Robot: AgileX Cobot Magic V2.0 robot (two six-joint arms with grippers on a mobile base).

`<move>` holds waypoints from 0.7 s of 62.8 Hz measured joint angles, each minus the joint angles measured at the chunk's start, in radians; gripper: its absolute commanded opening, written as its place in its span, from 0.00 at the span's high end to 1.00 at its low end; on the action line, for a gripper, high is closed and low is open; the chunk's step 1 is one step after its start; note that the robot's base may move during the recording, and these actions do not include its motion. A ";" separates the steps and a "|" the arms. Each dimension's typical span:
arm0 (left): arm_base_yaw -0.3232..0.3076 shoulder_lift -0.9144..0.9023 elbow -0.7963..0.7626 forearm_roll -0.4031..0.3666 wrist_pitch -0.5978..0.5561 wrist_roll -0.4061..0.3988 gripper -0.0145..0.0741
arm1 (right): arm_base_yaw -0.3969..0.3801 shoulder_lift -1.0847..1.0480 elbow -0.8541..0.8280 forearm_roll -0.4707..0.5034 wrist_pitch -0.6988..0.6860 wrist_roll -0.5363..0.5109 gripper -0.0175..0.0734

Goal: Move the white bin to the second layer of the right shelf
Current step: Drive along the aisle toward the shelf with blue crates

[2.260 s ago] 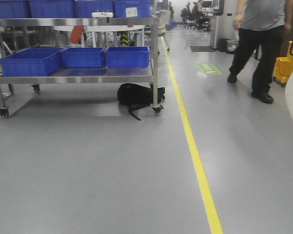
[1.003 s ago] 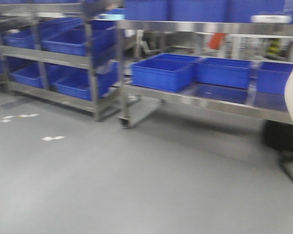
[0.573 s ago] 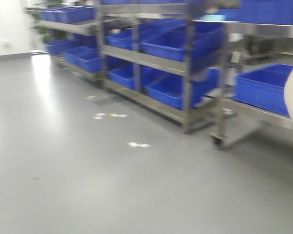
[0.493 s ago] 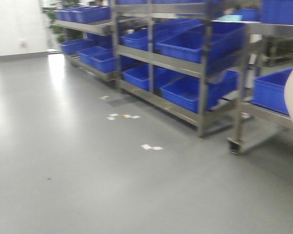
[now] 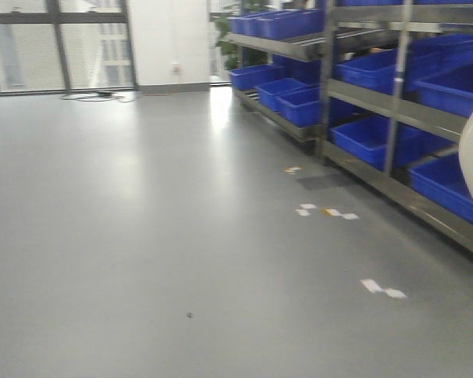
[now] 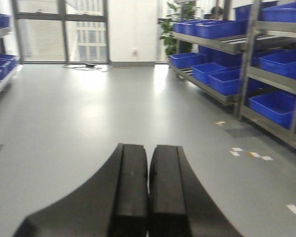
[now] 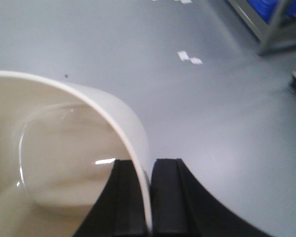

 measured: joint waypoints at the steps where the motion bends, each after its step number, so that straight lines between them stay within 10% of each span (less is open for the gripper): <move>1: 0.000 0.000 0.000 0.000 0.000 0.000 0.74 | 0.000 0.000 0.000 0.000 0.000 0.000 0.75; 44: 0.000 0.000 0.000 0.000 0.000 0.000 0.74 | 0.000 0.000 0.000 0.000 0.000 0.000 0.75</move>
